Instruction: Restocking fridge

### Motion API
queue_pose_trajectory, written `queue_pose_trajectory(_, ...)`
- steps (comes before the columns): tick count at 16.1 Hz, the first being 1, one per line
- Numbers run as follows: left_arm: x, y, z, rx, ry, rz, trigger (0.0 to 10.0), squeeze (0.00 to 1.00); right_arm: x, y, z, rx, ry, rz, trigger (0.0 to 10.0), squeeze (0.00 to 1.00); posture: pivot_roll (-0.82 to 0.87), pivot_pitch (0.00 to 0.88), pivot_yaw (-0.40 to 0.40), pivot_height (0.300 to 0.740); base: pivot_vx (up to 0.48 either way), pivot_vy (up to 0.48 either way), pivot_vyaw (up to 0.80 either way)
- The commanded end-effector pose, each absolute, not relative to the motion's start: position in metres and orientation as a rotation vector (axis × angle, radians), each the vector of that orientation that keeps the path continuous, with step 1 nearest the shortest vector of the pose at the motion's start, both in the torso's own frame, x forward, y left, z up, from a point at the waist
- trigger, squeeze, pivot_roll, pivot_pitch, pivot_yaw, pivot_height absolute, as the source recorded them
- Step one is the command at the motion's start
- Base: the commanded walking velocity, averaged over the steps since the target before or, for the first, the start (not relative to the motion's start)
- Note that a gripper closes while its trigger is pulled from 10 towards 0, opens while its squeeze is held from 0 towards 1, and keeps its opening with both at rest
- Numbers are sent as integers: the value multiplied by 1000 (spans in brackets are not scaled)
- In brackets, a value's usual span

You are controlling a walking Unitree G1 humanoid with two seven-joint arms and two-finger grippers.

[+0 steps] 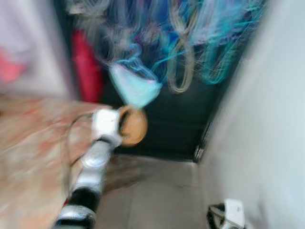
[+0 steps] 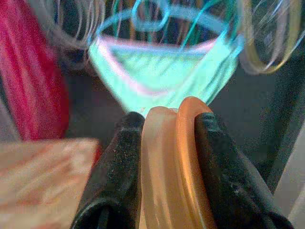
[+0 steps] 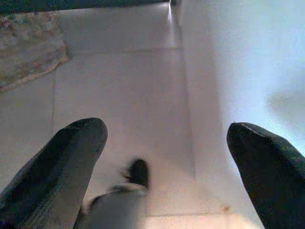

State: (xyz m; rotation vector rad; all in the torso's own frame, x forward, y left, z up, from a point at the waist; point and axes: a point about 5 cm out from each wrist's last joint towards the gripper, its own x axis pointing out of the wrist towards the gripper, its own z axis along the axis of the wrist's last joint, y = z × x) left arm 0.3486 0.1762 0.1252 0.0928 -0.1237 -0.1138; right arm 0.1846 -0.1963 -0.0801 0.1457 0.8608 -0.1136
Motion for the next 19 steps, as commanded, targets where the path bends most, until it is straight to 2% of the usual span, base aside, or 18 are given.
queue_pose_trajectory(1,350,175,117,58,-65,-116,10000,0,183,-199,-81,140,875,-114,10000,0,48,0,17,740,0,0,-800)
queue_pose_trajectory(2,349,180,102,66,17,-99,10000,0,183,-198,-81,139,876,-112,10000,0,46,0,17,740,0,0,-800)
queue_pose_trajectory(4,328,200,47,-122,283,27,10000,0,183,-198,-81,141,875,-108,10000,0,40,0,18,740,0,0,-800)
queue_pose_trajectory(5,311,199,21,-119,411,22,10000,0,182,-198,-81,142,875,-110,10000,0,35,0,22,740,0,0,-800)
queue_pose_trajectory(8,280,205,-15,-87,616,97,10000,0,182,-198,-81,146,881,-102,10000,0,29,0,23,740,0,0,-800)
queue_pose_trajectory(15,259,212,-34,-77,722,167,10000,0,182,-197,-82,146,888,-91,10000,0,23,0,25,740,0,0,-800)
queue_pose_trajectory(19,254,205,-40,-77,774,164,10000,0,182,-197,-82,144,892,-98,10000,0,21,0,25,740,0,0,-800)
